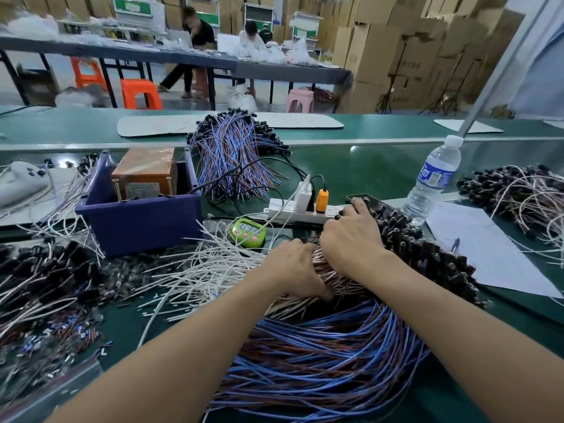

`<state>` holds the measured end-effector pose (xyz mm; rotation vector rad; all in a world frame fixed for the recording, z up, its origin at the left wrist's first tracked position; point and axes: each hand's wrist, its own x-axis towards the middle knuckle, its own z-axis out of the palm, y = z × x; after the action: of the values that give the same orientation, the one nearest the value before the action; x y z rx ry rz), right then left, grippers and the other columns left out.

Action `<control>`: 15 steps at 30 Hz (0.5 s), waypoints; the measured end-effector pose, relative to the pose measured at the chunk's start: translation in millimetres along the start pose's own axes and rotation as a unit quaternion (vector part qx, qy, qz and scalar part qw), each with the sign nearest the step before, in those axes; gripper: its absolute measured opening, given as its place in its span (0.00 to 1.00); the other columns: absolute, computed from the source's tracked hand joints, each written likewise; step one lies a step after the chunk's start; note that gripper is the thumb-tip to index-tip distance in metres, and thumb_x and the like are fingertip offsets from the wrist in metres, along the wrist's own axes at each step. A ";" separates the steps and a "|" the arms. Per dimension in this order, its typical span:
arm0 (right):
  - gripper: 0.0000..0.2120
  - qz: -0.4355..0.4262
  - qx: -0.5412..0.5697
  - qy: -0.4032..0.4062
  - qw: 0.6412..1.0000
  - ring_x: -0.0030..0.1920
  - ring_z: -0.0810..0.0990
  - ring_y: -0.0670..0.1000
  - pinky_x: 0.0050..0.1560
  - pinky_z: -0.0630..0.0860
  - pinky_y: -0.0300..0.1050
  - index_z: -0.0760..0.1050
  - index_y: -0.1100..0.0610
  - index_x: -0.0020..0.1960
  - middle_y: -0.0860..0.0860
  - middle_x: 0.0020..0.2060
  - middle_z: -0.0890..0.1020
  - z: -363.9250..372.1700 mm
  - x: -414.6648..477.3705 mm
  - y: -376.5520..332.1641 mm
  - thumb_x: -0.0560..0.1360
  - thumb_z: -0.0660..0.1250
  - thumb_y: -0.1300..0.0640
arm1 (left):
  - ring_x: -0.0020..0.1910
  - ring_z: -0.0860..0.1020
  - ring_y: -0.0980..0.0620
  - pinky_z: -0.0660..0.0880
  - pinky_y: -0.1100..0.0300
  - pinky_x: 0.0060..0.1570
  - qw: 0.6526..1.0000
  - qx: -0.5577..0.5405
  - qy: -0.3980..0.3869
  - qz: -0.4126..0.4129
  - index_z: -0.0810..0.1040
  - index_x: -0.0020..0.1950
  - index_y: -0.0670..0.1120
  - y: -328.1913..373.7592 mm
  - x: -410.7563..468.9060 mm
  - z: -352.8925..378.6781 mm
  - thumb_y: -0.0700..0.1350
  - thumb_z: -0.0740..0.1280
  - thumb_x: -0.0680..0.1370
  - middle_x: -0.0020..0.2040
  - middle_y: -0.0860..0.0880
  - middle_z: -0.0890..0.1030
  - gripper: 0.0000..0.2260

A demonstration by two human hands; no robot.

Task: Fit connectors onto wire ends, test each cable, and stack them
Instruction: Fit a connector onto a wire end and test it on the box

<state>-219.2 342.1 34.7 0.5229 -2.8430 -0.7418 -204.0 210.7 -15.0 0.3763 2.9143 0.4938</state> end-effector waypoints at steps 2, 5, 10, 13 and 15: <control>0.15 0.045 0.022 0.026 0.998 0.62 0.75 0.59 0.76 0.49 0.63 0.80 0.51 0.45 0.53 0.47 0.86 2.2 -1.1 -3.7 0.77 0.54 0.55 | 0.61 0.73 0.45 0.71 0.51 0.58 0.999 0.016 0.035 0.004 0.75 0.68 0.50 -0.5 -4.5 3.5 0.71 0.75 0.61 0.54 0.49 0.73 0.41; 0.17 0.124 0.049 0.041 0.990 0.64 0.74 0.58 0.74 0.49 0.62 0.80 0.52 0.44 0.53 0.45 0.87 5.0 -3.0 -14.0 0.77 0.53 0.55 | 0.69 0.70 0.45 0.68 0.51 0.68 0.995 0.031 0.086 0.027 0.75 0.68 0.46 -1.5 -11.9 10.6 0.72 0.71 0.63 0.67 0.46 0.74 0.42; 0.18 0.141 0.057 0.020 0.988 0.66 0.71 0.58 0.73 0.50 0.61 0.81 0.52 0.52 0.51 0.49 0.86 8.9 -4.4 -17.1 0.77 0.52 0.55 | 0.59 0.75 0.43 0.72 0.49 0.62 0.993 0.054 0.103 0.017 0.71 0.63 0.45 1.9 -20.0 9.1 0.70 0.69 0.67 0.58 0.45 0.77 0.36; 0.18 0.154 0.069 0.008 0.986 0.69 0.69 0.57 0.76 0.49 0.62 0.79 0.51 0.56 0.51 0.54 0.85 10.0 -5.5 -18.1 0.77 0.52 0.54 | 0.61 0.74 0.42 0.72 0.48 0.63 0.994 0.052 0.094 0.007 0.69 0.67 0.45 3.2 -21.6 9.3 0.68 0.71 0.68 0.60 0.43 0.77 0.37; 0.18 0.150 0.066 0.000 0.986 0.70 0.68 0.58 0.76 0.48 0.63 0.78 0.51 0.59 0.51 0.56 0.84 9.4 -3.4 -19.3 0.77 0.52 0.55 | 0.64 0.72 0.41 0.70 0.48 0.65 0.996 0.034 0.080 0.009 0.68 0.71 0.45 2.4 -19.0 7.4 0.68 0.72 0.68 0.63 0.44 0.75 0.40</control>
<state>-212.6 331.8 16.7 0.1033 -2.8901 -0.5002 -183.9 209.9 -18.9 0.3901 3.0919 0.4484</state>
